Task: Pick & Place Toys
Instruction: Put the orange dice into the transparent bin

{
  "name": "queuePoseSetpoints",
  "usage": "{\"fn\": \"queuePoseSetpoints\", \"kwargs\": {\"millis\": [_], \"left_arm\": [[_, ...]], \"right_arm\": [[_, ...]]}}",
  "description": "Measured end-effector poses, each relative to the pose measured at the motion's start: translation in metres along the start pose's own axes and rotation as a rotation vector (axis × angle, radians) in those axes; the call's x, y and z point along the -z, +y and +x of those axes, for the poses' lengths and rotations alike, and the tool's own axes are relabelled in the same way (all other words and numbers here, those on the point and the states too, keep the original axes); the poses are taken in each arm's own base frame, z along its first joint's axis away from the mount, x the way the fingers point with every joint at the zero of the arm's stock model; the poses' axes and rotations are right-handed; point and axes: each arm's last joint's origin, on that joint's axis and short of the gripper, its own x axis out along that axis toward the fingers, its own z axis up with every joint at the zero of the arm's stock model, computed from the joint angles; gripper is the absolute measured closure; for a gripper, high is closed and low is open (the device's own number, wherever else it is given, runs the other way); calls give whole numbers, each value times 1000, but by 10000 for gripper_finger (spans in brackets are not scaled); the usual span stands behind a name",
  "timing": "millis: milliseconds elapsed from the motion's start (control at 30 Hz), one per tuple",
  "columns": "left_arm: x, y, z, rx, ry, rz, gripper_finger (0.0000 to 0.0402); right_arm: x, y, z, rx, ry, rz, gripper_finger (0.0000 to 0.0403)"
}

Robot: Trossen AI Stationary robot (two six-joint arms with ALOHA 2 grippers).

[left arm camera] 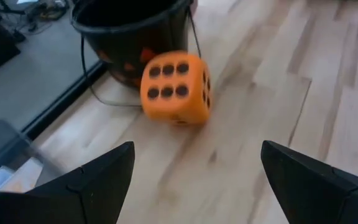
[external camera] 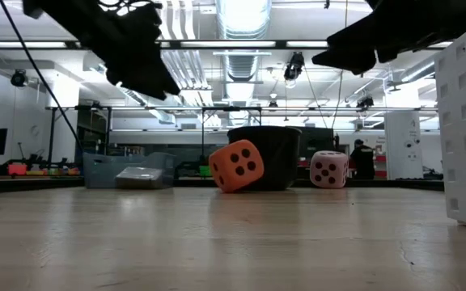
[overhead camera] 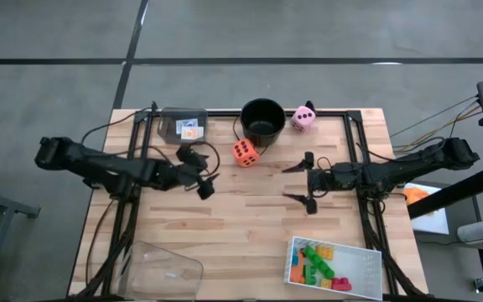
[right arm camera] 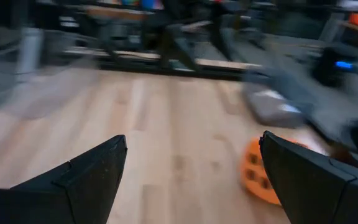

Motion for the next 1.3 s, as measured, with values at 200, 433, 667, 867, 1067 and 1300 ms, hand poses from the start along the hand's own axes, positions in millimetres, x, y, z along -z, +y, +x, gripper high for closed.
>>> {"fn": "queuePoseSetpoints", "kwargs": {"millis": [200,433,667,867,1067,1300], "left_arm": [[-13,16,18,-59,-37,-79,51],[-26,22,66,-20,-135,-189,51],[-36,29,123,-125,21,-253,51],[-49,22,149,-162,115,-214,53],[-55,20,154,-180,140,-182,122],[-39,22,149,-212,299,-133,237]], "right_arm": [[4,-7,4,179,27,12,42],[2,-13,18,220,50,12,42],[6,-11,29,218,101,-3,42],[11,-11,31,217,125,-9,42],[13,-11,31,215,143,-15,42],[13,-11,30,214,148,-15,42]]}}
